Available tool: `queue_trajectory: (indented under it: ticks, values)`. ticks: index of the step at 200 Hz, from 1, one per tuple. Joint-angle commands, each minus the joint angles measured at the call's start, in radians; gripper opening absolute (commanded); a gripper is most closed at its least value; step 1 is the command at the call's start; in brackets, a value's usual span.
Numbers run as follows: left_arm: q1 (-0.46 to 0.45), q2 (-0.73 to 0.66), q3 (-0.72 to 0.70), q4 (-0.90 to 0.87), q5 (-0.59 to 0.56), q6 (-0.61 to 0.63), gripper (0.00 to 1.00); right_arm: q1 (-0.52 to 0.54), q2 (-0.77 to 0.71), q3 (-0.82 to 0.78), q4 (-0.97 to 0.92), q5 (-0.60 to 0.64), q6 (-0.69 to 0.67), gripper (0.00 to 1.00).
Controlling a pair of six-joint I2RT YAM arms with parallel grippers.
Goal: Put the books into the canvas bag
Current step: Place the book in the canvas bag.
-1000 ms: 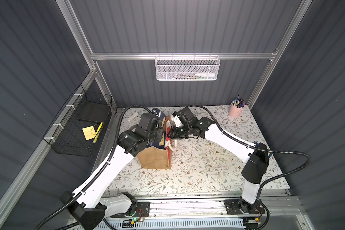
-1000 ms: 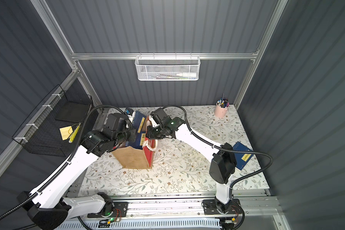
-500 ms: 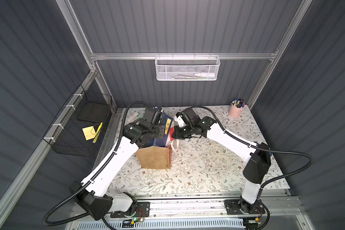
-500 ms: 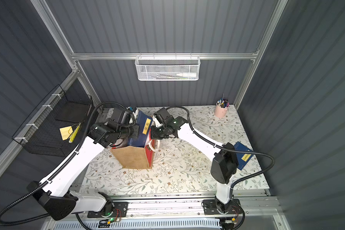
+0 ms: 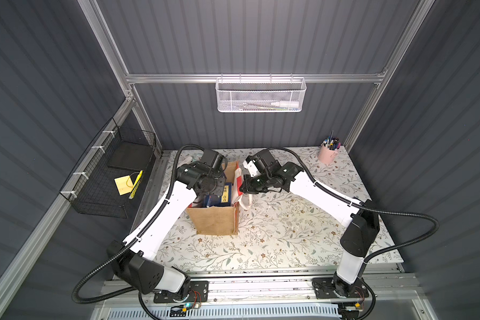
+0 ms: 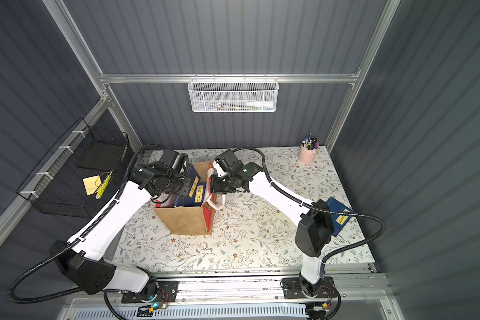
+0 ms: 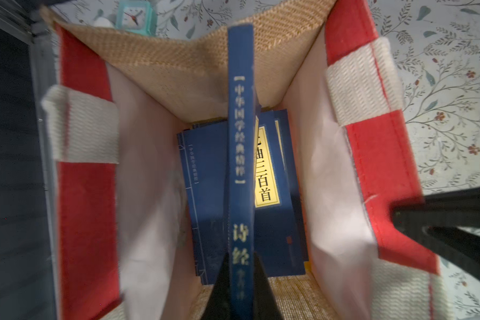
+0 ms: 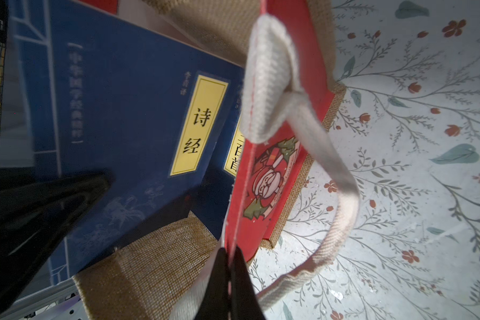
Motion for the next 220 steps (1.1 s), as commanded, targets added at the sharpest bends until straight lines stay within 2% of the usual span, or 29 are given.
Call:
queue_trajectory:
  ticks: [1, 22, 35, 67, 102, 115, 131, 141, 180, 199, 220]
  values:
    - [0.075, -0.007, -0.045, 0.088, 0.253, -0.022, 0.0, -0.023, -0.051, 0.004, 0.001, 0.038, -0.018, 0.0]
    - [0.165, -0.016, -0.118, 0.181, 0.431, -0.022, 0.0, -0.034, -0.056, 0.003, -0.007, 0.039, -0.02, 0.0]
    - [0.208, 0.0, -0.177, 0.203, 0.473, -0.016, 0.0, -0.038, -0.059, 0.001, -0.01, 0.041, -0.021, 0.0]
    - [0.291, 0.047, -0.26, 0.223, 0.438, 0.015, 0.0, -0.041, -0.052, 0.001, -0.01, 0.035, -0.021, 0.0]
    - [0.31, 0.085, -0.286, 0.215, 0.367, 0.045, 0.0, -0.042, -0.038, 0.008, -0.007, 0.018, -0.021, 0.0]
    - [0.311, 0.093, -0.272, 0.2, 0.34, 0.049, 0.26, -0.042, -0.033, 0.011, -0.006, 0.013, -0.022, 0.0]
    - [0.311, 0.091, -0.247, 0.178, 0.303, 0.062, 0.44, -0.042, -0.03, 0.015, -0.004, 0.011, -0.024, 0.0]
    - [0.311, 0.079, -0.231, 0.168, 0.281, 0.067, 0.5, -0.042, -0.027, 0.017, -0.003, 0.011, -0.026, 0.0]
    - [0.311, -0.005, -0.166, 0.164, 0.234, 0.076, 0.61, -0.045, -0.029, 0.021, -0.003, 0.008, -0.027, 0.0]
    - [0.311, -0.048, -0.142, 0.173, 0.224, 0.08, 0.63, -0.046, -0.029, 0.023, -0.001, 0.006, -0.027, 0.01]
    - [0.311, -0.089, -0.084, 0.183, 0.23, 0.081, 0.63, -0.047, -0.032, 0.033, -0.006, 0.001, -0.031, 0.12]
